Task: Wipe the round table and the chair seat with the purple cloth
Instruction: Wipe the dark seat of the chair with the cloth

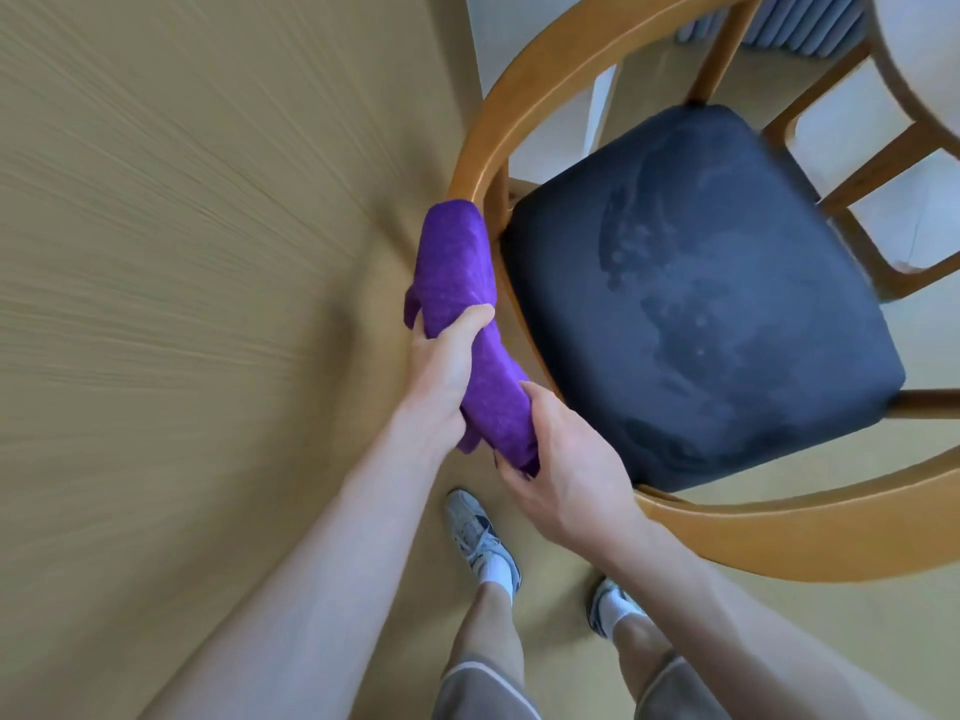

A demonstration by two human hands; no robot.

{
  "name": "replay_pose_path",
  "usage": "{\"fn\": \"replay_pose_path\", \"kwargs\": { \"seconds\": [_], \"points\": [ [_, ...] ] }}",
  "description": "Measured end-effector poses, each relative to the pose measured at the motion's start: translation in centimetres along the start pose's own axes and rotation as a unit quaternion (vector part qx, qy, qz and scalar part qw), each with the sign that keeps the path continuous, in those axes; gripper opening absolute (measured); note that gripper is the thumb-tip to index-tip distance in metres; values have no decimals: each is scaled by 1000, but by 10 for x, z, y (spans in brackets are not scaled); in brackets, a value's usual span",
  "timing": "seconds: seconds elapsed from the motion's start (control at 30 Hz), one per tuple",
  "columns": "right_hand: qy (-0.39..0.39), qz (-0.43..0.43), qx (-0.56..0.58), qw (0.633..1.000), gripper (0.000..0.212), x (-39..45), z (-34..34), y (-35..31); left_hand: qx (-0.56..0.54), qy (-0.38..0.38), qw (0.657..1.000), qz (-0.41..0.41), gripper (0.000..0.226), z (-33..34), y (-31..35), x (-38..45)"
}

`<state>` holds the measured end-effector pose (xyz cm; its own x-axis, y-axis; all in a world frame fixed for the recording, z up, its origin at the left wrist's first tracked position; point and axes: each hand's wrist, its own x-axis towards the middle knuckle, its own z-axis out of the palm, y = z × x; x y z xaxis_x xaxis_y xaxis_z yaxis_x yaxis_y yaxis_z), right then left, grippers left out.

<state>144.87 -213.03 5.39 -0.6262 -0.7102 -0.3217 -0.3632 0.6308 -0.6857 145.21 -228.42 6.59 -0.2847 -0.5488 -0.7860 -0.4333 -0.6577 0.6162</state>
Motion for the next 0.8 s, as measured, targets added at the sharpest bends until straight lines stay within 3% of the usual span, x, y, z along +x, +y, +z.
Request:
{"fn": "replay_pose_path", "kwargs": {
  "seconds": [0.27,0.53,0.67,0.8],
  "points": [
    [-14,3,7,1000,55,-28,-1,25,16,87,996,-3,50,13,-24,-28],
    [-61,39,-106,992,51,-42,-11,36,-12,122,992,-38,26,24,-54,-48],
    [-113,19,34,993,40,-26,-28,27,43,150,988,-7,45,22,-41,-47],
    [-169,-52,138,974,47,2,-42,21,131,157,978,37,68,20,-21,-37]
  ]
}}
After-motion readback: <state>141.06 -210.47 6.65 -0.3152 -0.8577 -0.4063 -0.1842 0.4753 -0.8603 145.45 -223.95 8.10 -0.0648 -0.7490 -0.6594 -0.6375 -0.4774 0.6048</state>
